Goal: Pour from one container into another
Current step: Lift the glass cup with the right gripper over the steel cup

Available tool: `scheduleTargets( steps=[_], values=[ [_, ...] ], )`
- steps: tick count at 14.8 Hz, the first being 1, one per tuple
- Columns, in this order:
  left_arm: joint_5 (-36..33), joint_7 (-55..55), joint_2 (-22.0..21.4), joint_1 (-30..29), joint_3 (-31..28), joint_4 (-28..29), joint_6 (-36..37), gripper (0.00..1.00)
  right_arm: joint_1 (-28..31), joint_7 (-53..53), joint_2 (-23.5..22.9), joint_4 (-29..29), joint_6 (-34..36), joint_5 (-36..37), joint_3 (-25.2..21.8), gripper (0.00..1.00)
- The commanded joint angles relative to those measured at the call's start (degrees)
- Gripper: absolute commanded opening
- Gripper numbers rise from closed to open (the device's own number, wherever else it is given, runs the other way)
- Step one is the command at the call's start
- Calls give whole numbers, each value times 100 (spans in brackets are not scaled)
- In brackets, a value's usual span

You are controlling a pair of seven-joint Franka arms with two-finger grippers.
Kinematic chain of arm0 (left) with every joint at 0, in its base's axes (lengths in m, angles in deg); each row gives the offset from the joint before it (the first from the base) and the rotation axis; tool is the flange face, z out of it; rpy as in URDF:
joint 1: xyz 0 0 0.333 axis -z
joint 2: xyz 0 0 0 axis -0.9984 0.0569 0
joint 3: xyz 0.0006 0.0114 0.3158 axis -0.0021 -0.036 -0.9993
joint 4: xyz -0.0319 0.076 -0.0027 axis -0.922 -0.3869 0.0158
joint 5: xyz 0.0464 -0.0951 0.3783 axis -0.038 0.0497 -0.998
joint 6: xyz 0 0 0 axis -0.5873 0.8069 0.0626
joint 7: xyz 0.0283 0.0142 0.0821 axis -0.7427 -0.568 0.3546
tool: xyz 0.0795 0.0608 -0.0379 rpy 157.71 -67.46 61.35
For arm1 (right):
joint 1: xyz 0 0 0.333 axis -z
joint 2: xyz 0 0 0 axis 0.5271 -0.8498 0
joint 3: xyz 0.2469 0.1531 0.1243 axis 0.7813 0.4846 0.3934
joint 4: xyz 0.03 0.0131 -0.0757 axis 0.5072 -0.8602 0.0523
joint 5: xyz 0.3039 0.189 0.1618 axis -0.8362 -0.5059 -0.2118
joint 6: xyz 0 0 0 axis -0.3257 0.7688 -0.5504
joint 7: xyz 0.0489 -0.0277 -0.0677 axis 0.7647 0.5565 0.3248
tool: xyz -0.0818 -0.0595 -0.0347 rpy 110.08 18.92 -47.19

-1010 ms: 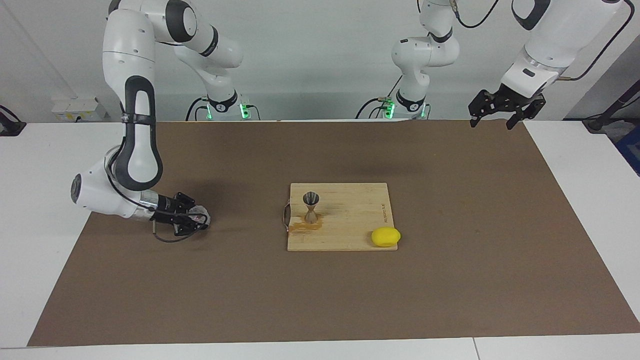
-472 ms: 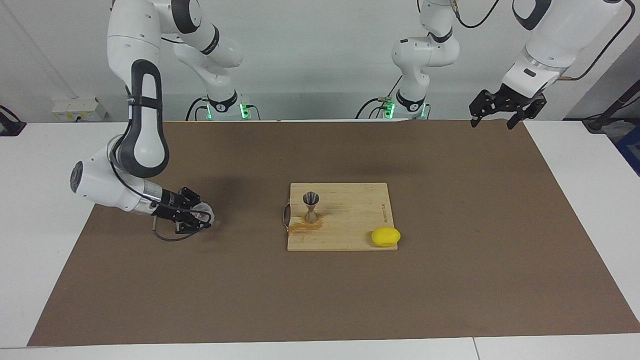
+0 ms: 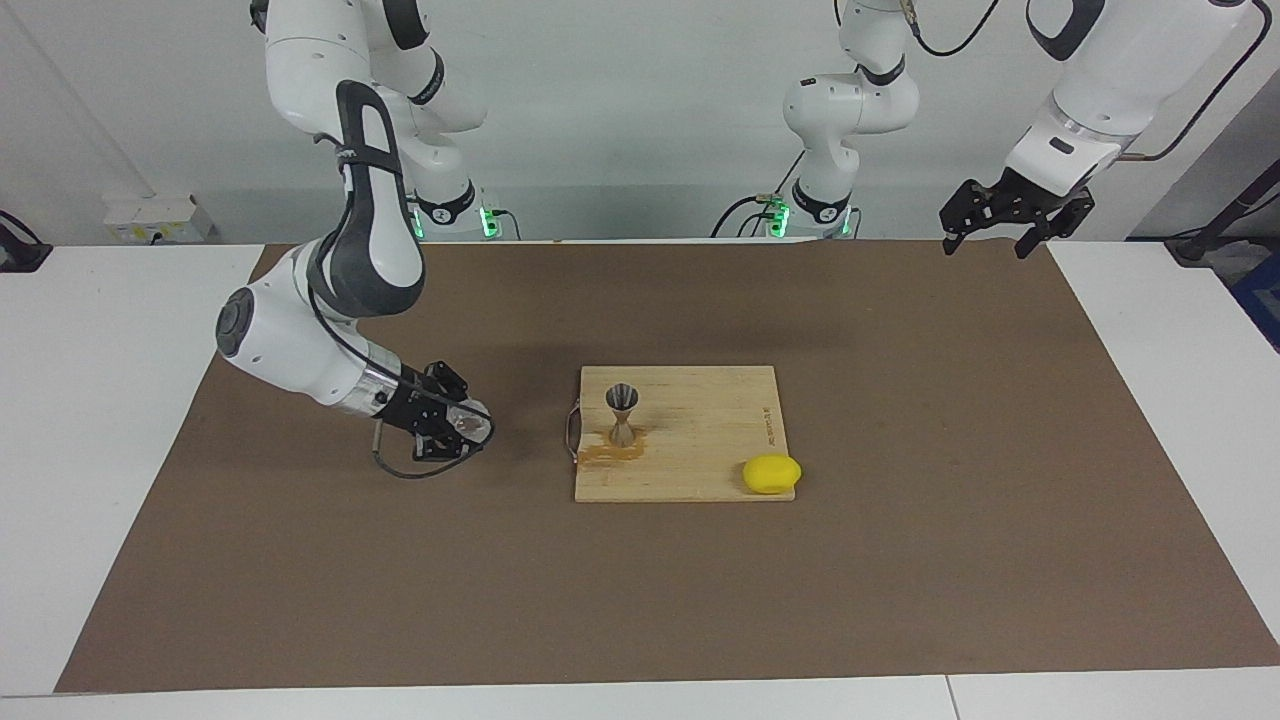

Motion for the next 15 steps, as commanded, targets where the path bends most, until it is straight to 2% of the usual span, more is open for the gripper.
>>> scheduleTargets(
  steps=[1,7,15],
  values=[
    [-115,-35,-89,-28,14,76,61,100,-252,-548,8,295,7,225,-8,0],
    [-106,-35,-89,-28,14,76,61,100,-1131,-1349,-98,858,-2,1033,1,0],
    [-115,-35,-89,-28,14,76,61,100,-1747,-1552,-124,902,-107,2157,1,0]
  ],
)
